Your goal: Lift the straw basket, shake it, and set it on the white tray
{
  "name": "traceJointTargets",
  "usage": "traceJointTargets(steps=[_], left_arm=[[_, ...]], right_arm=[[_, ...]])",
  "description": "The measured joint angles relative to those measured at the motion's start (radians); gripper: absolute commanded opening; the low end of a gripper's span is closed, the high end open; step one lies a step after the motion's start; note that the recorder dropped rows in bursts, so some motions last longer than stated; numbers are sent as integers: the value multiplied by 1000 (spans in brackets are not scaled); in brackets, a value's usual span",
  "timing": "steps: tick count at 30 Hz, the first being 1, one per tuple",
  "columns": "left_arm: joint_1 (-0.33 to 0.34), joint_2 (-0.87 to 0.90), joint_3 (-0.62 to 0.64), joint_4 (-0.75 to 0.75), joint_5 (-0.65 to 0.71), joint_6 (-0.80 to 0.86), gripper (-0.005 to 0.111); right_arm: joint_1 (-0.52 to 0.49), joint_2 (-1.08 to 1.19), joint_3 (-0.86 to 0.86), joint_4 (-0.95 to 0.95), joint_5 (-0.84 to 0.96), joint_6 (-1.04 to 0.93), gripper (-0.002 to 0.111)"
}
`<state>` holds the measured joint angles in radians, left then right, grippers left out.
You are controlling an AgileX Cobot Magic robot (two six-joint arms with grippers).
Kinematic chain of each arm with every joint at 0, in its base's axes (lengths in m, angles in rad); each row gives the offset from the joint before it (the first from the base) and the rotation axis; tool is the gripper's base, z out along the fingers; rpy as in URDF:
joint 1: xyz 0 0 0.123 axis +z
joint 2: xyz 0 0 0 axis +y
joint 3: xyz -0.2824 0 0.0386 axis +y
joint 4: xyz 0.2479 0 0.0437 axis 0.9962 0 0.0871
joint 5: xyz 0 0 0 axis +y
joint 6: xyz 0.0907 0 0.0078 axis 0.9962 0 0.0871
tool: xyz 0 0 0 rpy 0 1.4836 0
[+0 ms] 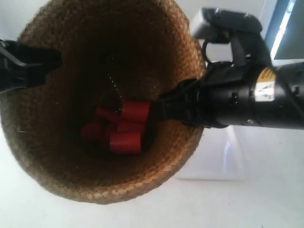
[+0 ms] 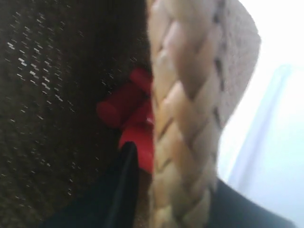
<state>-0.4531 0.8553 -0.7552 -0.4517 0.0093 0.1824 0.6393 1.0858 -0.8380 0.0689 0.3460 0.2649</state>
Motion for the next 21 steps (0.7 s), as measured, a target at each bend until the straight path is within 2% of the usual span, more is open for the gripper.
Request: traceJointTargets(steps=[3,5,8,11,14,21], left_arm=[[-12,-104,-29,23,22,27,0],[-12,-133,-29,24,-23,48,0],[-8,-27,33,3,-144,52,0],[-5,75,76,-2,-116,32,0],[-3,61,84,10,-77,35,0],[8,23,64,10,-123,46,0]], right_arm=[[48,-114,-37,13,-39,-23,0],[51,-134,-36,-12,-114,-16,0],[-3,-20,-9,-43,-183,48,0],[-20,117,28,-24,-148,102,0],[1,117,40,-14,-140,87,0],[9,76,32,-14,-195,68,0]])
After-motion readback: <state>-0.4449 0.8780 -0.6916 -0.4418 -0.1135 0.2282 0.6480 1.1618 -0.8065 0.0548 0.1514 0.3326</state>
